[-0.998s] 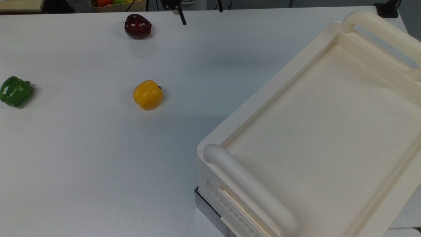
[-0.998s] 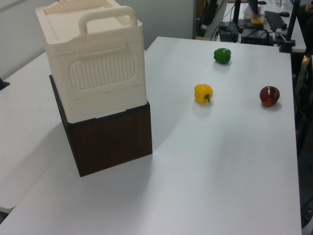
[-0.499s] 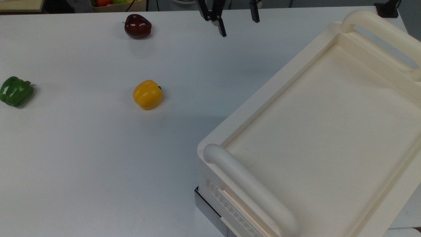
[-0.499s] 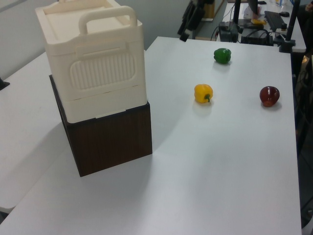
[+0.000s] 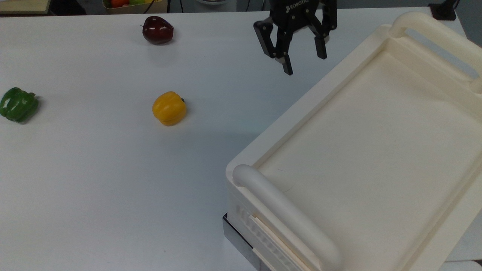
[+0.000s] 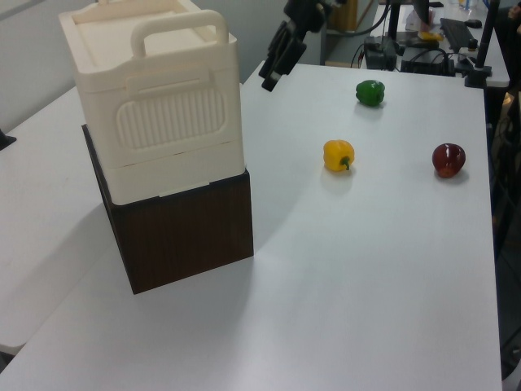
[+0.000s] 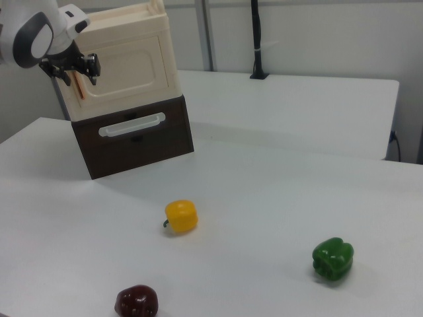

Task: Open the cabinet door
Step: 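Move the open gripper down toward the cabinet door's edge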

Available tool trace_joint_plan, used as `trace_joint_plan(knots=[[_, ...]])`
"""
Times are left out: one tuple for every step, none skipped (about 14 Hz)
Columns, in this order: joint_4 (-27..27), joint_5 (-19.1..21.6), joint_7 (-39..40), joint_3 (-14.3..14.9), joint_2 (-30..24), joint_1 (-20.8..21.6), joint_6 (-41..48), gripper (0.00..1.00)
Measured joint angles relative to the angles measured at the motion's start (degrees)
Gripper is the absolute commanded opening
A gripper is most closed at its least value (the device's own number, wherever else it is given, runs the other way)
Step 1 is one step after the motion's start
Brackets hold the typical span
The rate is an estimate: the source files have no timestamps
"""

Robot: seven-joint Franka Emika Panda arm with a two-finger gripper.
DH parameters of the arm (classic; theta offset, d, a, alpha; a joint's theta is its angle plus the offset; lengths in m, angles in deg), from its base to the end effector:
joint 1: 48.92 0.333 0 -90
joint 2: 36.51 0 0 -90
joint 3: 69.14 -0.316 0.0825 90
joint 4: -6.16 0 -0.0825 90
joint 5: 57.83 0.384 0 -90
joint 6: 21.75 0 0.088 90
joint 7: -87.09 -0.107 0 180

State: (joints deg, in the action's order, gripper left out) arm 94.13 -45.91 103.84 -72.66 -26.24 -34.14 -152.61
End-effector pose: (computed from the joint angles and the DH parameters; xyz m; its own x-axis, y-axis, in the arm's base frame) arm 0.6274 0.2086 0.6139 0.7262 0.3936 0.5636 0.5084 -0.8594 -0.0550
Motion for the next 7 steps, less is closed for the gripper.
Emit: trace_joint_plan(knots=[[-0.23, -0.15, 0.01, 0.0, 0.74, 0.43, -1.14, 0.62], [-0.48, -0.35, 0.06, 0.0, 1.44, 0.88, -1.91, 0.58], [-0.78, -0.82, 0.06, 0.0, 2.08, 1.27, -2.46, 0.52], [-1.11, -1.4, 0.06, 0.0, 2.63, 1.56, -2.75, 0.36], [-1.79, -2.04, 0.06, 0.0, 3.37, 1.87, -2.9, 0.21], [-2.27, -2.32, 0.4, 0.0, 3.83, 2.09, -2.9, 0.18], [-2.44, -2.38, 0.93, 0.0, 4.08, 2.2, -3.19, 0.16]])
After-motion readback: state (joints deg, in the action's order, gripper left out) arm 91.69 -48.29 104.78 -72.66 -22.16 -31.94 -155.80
